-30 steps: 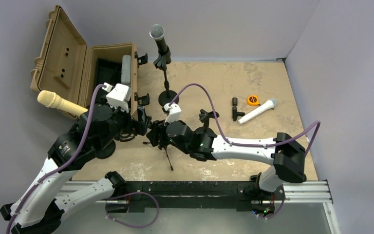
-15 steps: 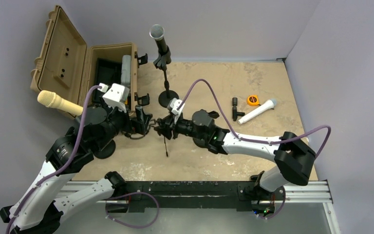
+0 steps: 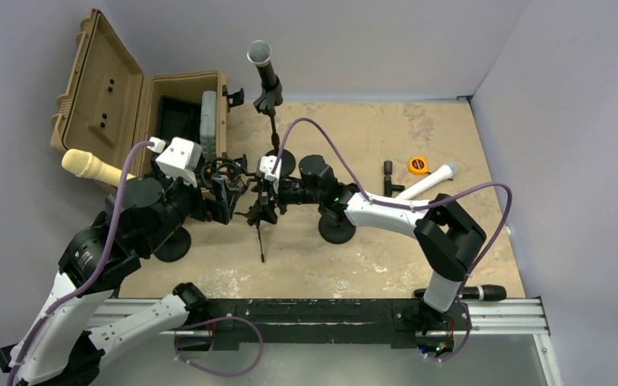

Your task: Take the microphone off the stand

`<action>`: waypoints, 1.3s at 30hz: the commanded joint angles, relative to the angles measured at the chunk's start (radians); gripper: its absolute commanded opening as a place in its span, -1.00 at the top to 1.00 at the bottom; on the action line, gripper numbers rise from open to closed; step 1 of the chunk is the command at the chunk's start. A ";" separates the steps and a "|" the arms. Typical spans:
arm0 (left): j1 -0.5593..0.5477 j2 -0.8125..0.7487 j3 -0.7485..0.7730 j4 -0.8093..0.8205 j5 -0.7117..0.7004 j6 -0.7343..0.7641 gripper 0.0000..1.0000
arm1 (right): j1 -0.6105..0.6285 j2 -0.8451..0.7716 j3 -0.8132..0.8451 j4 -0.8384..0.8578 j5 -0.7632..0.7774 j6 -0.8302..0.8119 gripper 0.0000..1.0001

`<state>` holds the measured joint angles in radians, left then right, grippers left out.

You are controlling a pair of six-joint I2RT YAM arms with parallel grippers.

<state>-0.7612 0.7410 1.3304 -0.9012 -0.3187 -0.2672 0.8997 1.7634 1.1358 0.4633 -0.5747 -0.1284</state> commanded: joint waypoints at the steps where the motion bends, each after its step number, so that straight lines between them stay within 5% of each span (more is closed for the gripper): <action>1: -0.002 0.009 0.061 0.024 -0.008 0.029 -1.00 | 0.005 -0.078 0.033 -0.060 0.138 0.081 -0.46; 6: -0.001 0.009 0.108 -0.008 -0.007 0.044 -1.00 | 0.018 -0.116 0.036 -0.130 0.267 0.160 -0.58; 20: -0.002 -0.097 0.173 -0.086 0.071 -0.022 -0.99 | 0.136 -0.174 -0.034 0.166 0.452 0.199 -0.55; 34: -0.001 -0.243 0.023 -0.149 0.165 -0.117 -0.78 | 0.152 -0.061 0.001 0.263 0.556 0.240 -0.01; 36: -0.002 -0.259 -0.030 -0.121 0.193 -0.143 -0.75 | 0.154 -0.062 -0.011 0.286 0.560 0.225 0.19; 39: -0.001 -0.273 -0.137 -0.061 0.265 -0.194 -0.69 | 0.154 -0.076 -0.024 0.293 0.571 0.190 0.84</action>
<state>-0.7612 0.4747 1.3014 -1.0359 -0.1585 -0.3798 1.0485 1.7233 1.1057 0.6628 -0.0437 0.0990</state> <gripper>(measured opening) 0.866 0.247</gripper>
